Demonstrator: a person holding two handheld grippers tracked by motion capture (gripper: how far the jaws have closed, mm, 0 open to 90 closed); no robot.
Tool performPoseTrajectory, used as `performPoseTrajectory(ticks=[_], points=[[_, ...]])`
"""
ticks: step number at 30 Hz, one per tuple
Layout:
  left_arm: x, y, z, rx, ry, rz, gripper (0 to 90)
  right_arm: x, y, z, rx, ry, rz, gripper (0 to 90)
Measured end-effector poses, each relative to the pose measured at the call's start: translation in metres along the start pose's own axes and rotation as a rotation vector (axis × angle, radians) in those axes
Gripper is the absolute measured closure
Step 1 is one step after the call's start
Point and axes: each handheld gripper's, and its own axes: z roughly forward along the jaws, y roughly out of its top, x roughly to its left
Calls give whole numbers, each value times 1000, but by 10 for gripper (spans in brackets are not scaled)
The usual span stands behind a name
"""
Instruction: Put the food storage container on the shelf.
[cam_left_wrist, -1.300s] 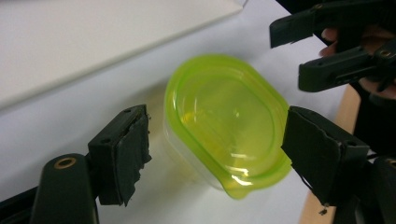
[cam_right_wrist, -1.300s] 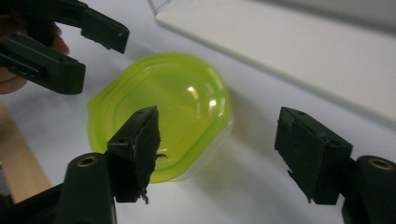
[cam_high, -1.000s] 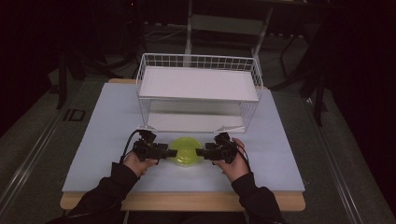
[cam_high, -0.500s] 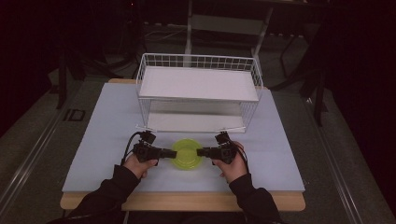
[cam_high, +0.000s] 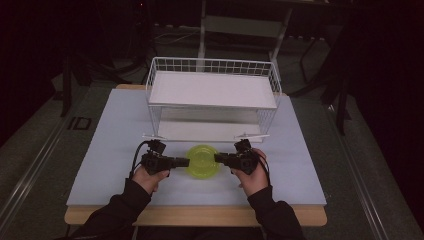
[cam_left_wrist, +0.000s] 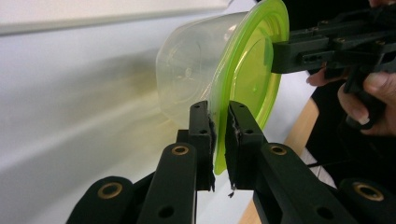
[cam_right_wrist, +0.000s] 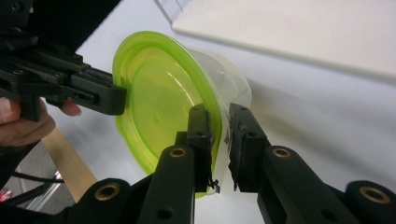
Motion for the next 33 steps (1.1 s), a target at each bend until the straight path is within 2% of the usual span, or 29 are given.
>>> performPoseTrajectory(ticks=[2, 6, 10, 15, 20, 33], points=[[-4, 4, -4, -11, -3, 0, 824, 4, 5, -6, -14, -6, -16, 798], [-16, 13, -12, -49, 14, 33, 824, 10, 14, -17, -47, -14, -39, 798], [-26, 24, -20, -82, 10, 57, 824, 17, 26, -29, -76, -25, -66, 798], [-35, 38, -31, -120, -12, 59, 824, 26, 42, -44, -110, -34, -84, 798], [-42, 54, -43, -151, -36, 74, 824, 31, 60, -58, -135, -13, -92, 800], [-60, 96, -62, -215, -16, 83, 825, 41, 107, -78, -174, -47, -119, 798]])
